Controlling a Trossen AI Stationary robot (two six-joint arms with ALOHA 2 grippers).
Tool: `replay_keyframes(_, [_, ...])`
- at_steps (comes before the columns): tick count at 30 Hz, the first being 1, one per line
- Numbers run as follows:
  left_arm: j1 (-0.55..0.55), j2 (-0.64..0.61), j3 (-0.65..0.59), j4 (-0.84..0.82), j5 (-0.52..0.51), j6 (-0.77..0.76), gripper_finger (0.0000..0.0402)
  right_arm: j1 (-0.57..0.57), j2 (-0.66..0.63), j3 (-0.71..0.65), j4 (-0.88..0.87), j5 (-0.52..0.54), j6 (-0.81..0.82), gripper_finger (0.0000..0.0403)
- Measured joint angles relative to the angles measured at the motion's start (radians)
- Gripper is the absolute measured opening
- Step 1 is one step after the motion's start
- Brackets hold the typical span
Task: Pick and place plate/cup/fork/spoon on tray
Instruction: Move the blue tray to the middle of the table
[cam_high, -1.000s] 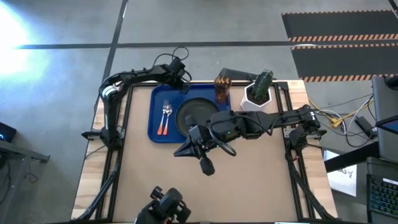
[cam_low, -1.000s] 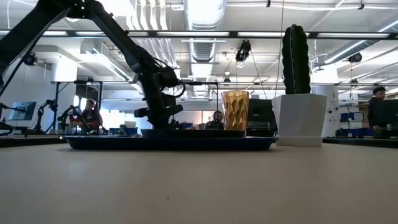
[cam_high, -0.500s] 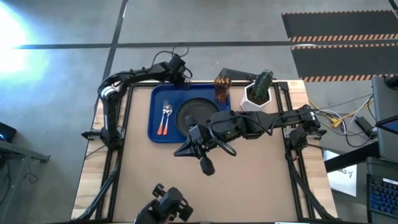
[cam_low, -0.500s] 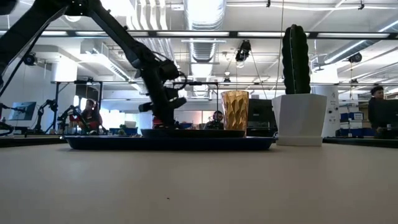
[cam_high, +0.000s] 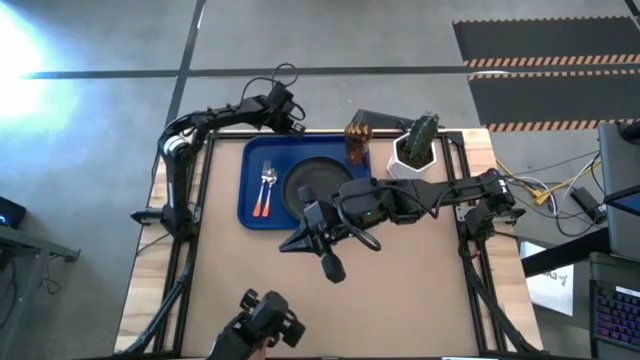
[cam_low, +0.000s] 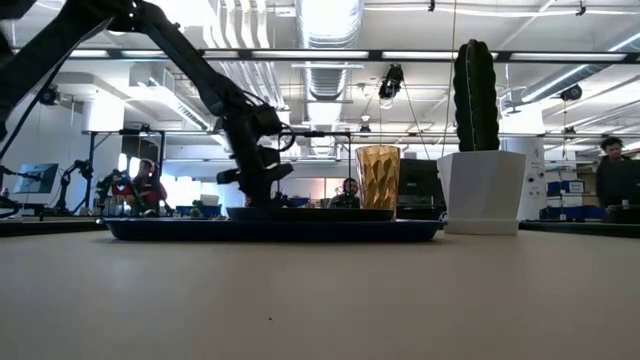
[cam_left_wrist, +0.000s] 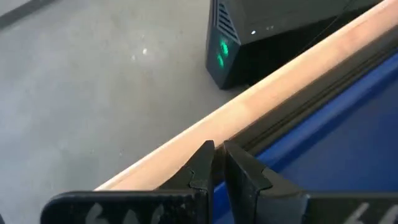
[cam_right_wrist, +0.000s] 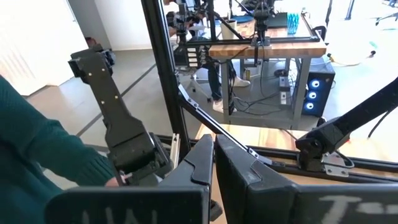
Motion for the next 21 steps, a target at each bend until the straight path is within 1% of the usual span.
replay_keyframes(4, [0.005,0.024,-0.002,-0.047,0.014,0.001,0.0014,0.0,0.0,0.0,0.012,0.0,-0.001,0.0009])
replay_keyframes(12, [0.0,0.074,0.005,-0.068,0.026,0.0,0.0014,0.0,0.0,0.0,0.013,0.0,-0.003,0.0009])
replay_keyframes(19, [-0.054,0.066,0.003,-0.1,0.006,-0.007,0.0014,0.0,0.0,0.0,0.013,0.0,-0.003,0.0009])
replay_keyframes(21, [-0.081,0.064,-0.002,-0.135,0.044,-0.023,0.0014,0.0,0.0,0.0,0.013,0.0,-0.004,0.0009])
